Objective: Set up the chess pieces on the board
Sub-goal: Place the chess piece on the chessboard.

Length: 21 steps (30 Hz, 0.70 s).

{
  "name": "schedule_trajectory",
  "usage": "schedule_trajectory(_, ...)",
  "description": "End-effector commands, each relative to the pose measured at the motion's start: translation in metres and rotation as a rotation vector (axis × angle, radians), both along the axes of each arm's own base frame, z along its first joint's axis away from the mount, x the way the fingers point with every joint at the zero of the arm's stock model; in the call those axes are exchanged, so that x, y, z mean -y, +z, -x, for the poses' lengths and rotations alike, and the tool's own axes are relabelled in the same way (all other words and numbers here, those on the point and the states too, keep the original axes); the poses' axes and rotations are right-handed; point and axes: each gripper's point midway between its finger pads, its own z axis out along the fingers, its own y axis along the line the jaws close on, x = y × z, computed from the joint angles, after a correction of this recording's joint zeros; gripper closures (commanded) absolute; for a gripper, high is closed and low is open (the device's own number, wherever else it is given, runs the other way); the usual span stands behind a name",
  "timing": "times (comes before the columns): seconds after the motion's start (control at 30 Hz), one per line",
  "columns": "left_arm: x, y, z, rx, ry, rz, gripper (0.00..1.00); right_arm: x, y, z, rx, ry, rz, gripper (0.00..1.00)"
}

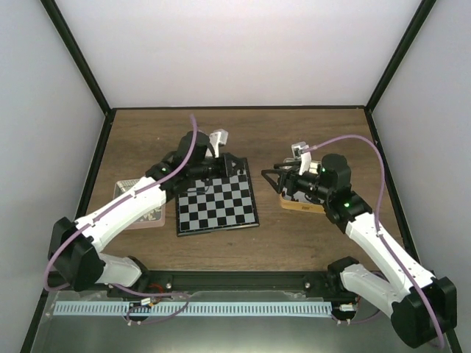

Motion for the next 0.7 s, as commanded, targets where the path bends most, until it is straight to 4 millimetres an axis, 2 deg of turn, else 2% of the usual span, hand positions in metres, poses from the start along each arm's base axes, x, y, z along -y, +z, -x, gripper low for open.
schedule_trajectory(0.0, -0.076, -0.030, -0.039, 0.157, 0.316, -0.361, 0.96, 0.028, 0.010, -0.021, -0.021, -0.242, 0.026, 0.26)
schedule_trajectory(0.1, -0.116, -0.052, -0.054, 0.175, 0.446, -0.506, 0.96, 0.040, 0.002, -0.028, -0.061, -0.328, 0.038, 0.26)
schedule_trajectory(0.17, -0.133, -0.065, -0.061, 0.166, 0.483, -0.560, 0.96, 0.044, -0.005, -0.029, -0.082, -0.360, 0.042, 0.26)
schedule_trajectory(0.33, -0.177, -0.104, -0.078, 0.098, 0.618, -0.582, 0.96, 0.047, -0.020, -0.032, -0.139, -0.392, 0.051, 0.26)
schedule_trajectory(0.47, -0.197, -0.131, -0.090, 0.052, 0.663, -0.579, 0.96, 0.044, -0.033, -0.033, -0.185, -0.386, 0.055, 0.27)
schedule_trajectory(0.67, -0.218, -0.160, -0.119, 0.001, 0.726, -0.618, 0.96, 0.044, -0.043, -0.039, -0.197, -0.395, 0.059, 0.27)
